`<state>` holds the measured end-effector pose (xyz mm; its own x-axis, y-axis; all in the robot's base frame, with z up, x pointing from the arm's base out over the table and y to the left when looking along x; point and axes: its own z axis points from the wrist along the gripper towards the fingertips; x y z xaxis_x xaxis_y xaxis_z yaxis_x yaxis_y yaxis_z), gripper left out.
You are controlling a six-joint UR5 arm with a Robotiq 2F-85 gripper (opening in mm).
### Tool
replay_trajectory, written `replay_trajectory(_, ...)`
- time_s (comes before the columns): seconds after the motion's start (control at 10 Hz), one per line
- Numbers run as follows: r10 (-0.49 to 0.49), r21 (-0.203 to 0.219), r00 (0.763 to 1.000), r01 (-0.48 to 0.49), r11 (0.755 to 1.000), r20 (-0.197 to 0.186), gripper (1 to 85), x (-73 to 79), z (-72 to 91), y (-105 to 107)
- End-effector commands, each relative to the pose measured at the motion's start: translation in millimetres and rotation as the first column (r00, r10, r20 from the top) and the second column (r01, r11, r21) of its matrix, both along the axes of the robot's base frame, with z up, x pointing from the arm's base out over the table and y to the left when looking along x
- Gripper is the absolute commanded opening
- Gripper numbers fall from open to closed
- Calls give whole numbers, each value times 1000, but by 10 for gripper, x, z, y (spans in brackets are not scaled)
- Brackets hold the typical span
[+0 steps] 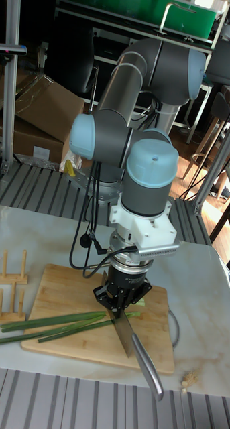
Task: Chop the green garlic
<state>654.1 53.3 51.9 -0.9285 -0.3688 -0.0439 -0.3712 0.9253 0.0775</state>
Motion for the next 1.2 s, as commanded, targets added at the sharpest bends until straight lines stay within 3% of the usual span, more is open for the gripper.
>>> replay_trajectory(0.0,-8,2,1000,8,1000,-7,13,16,39,12)
replay_trajectory(0.5,-13,5,1000,13,1000,-17,13,-52,64,1)
replay_trajectory(0.8,-7,7,1000,7,1000,-30,13,-102,230,-19)
replay_trajectory(1.1,-26,12,1000,26,1000,-13,13,-58,146,67)
